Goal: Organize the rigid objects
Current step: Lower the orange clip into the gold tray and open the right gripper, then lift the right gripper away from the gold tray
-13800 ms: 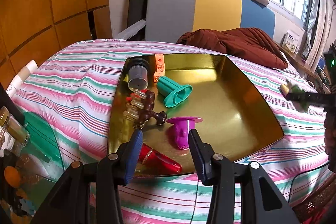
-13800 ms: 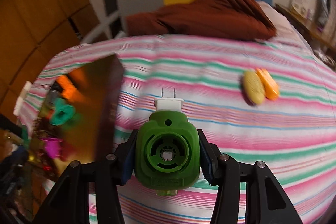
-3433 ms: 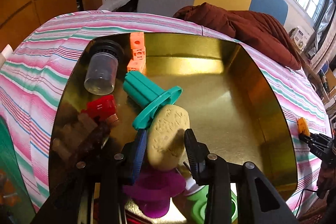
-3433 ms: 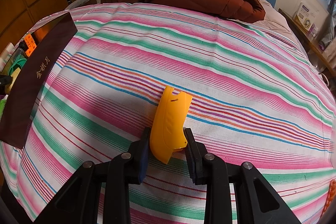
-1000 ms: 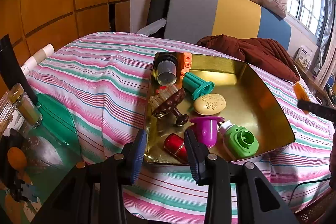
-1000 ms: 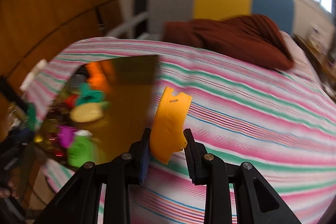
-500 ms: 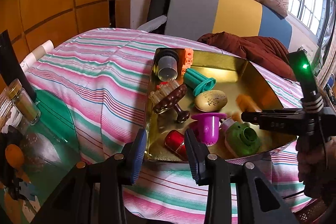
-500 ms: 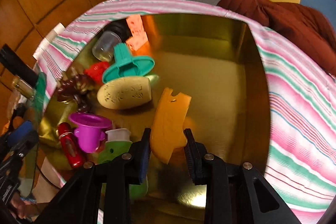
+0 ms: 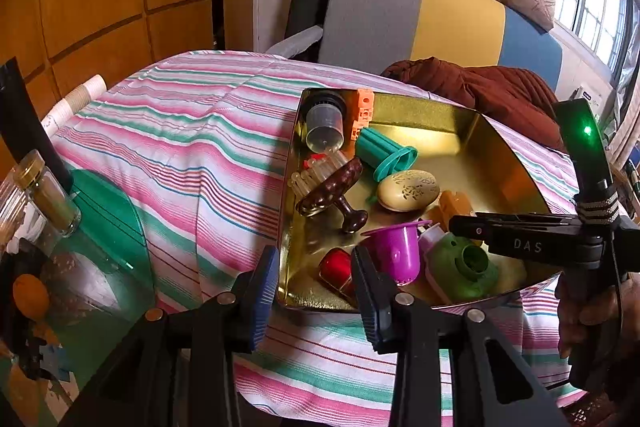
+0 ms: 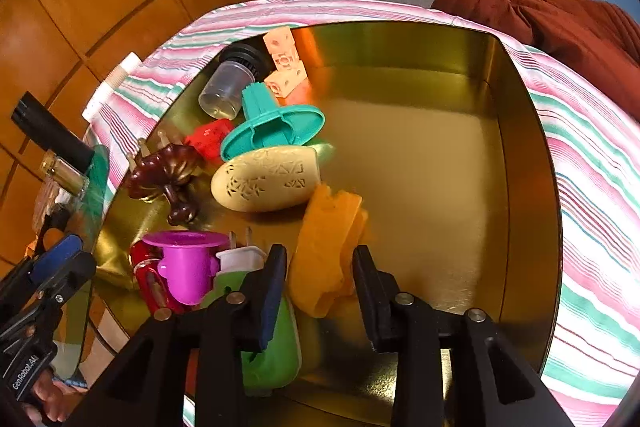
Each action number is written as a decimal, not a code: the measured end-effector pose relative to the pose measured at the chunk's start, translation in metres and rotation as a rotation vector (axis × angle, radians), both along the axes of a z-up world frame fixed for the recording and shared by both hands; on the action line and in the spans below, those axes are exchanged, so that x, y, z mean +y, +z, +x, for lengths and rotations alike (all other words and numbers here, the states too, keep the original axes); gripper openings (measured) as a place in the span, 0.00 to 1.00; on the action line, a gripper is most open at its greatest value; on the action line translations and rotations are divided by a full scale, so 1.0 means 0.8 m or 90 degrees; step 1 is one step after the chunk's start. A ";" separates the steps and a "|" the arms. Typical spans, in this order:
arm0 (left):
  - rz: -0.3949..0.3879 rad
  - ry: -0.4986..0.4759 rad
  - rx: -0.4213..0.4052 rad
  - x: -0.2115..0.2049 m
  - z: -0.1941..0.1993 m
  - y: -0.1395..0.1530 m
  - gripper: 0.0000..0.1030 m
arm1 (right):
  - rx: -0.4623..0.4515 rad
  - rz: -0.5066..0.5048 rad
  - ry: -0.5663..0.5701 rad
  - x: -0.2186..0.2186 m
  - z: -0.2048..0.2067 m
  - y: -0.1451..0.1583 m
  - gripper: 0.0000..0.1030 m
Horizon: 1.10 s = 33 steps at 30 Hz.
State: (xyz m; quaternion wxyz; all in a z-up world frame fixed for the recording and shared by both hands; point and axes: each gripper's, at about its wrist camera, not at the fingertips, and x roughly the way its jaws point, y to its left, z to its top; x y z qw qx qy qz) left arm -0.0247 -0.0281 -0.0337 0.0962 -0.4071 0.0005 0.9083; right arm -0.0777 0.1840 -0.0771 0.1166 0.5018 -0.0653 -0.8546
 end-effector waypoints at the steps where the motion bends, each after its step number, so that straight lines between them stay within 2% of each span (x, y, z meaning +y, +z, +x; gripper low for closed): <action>1: -0.003 0.000 0.002 0.001 0.000 0.002 0.36 | 0.006 -0.002 -0.002 0.000 0.001 0.002 0.42; 2: -0.005 -0.001 0.003 0.002 0.001 0.004 0.36 | 0.014 -0.001 -0.006 0.001 0.004 0.005 0.47; 11: -0.023 0.011 0.018 0.015 0.005 0.019 0.38 | 0.108 0.032 -0.050 0.013 0.045 0.047 0.59; 14: -0.035 0.017 0.028 0.021 0.008 0.027 0.42 | 0.144 0.053 -0.078 0.017 0.065 0.063 0.66; 17: -0.045 0.020 0.050 0.029 0.014 0.038 0.44 | 0.178 0.082 -0.104 0.017 0.083 0.075 0.68; 20: -0.064 0.020 0.076 0.038 0.021 0.048 0.63 | 0.189 0.098 -0.125 0.019 0.093 0.079 0.68; 21: -0.061 0.015 0.080 0.041 0.024 0.050 0.66 | 0.189 0.095 -0.128 0.021 0.096 0.079 0.68; 25: -0.060 0.020 0.098 0.048 0.032 0.057 0.68 | 0.189 0.089 -0.137 0.023 0.108 0.076 0.68; 28: -0.078 0.047 0.111 0.053 0.037 0.060 0.69 | 0.195 0.094 -0.136 0.021 0.116 0.075 0.68; 33: -0.080 0.078 0.113 0.049 0.042 0.060 0.69 | 0.206 0.094 -0.144 0.024 0.125 0.077 0.68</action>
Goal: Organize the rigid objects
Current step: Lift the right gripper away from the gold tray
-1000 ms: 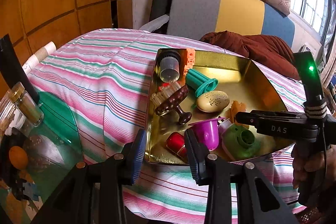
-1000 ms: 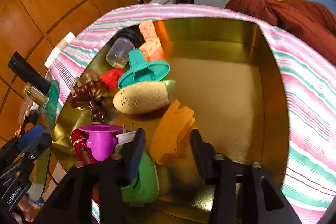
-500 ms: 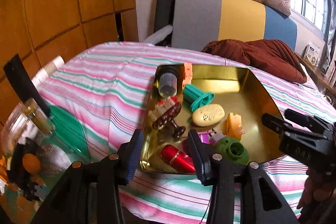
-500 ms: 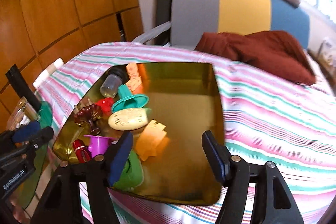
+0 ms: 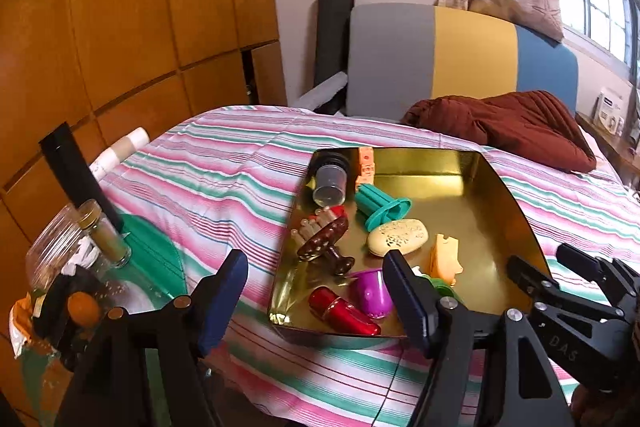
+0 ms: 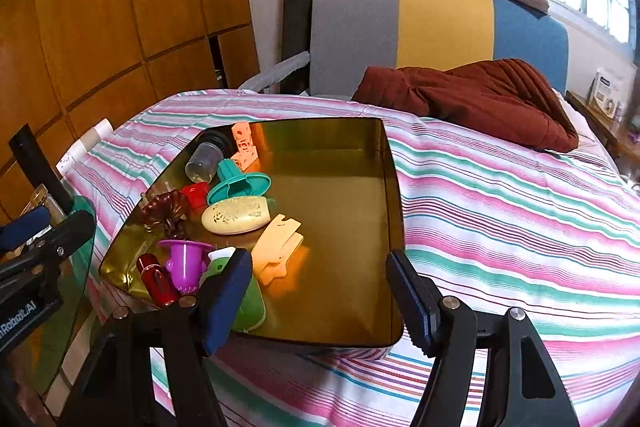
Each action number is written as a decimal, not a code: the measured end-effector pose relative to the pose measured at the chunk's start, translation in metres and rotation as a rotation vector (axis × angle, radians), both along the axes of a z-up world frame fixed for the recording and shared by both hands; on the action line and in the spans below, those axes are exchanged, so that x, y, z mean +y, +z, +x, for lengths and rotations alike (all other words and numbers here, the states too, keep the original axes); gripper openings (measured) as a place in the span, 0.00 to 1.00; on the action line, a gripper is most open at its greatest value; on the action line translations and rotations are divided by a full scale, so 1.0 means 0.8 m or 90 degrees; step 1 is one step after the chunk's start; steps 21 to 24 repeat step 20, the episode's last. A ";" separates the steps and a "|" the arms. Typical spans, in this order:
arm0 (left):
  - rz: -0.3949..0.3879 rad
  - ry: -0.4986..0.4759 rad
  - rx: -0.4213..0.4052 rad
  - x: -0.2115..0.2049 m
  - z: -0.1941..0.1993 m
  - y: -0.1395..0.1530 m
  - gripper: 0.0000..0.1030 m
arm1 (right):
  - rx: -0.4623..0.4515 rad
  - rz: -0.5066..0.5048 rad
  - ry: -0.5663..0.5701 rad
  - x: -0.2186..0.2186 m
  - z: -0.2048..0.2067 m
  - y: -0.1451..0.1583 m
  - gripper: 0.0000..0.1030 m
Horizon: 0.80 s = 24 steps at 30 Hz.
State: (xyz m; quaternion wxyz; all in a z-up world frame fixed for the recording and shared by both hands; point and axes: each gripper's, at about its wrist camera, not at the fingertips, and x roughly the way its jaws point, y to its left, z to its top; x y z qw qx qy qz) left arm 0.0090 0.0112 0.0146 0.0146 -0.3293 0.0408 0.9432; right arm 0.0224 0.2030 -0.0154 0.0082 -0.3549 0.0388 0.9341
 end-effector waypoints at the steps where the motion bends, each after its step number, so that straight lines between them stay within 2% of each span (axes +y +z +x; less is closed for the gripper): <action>1: -0.005 0.007 0.000 0.000 0.000 -0.001 0.69 | 0.003 0.000 -0.002 0.000 0.002 0.001 0.68; 9: 0.016 0.010 -0.019 -0.007 -0.001 -0.004 0.69 | 0.012 0.008 0.005 -0.006 0.006 0.005 0.68; 13: 0.009 0.010 -0.004 -0.007 0.002 -0.004 0.68 | 0.010 0.009 0.009 -0.009 0.006 0.005 0.68; 15: 0.009 0.016 0.014 -0.009 0.005 -0.003 0.64 | 0.008 0.011 0.011 -0.012 0.005 0.004 0.68; 24: 0.010 0.019 0.019 -0.013 0.002 -0.001 0.63 | 0.006 0.011 0.009 -0.012 0.003 0.003 0.68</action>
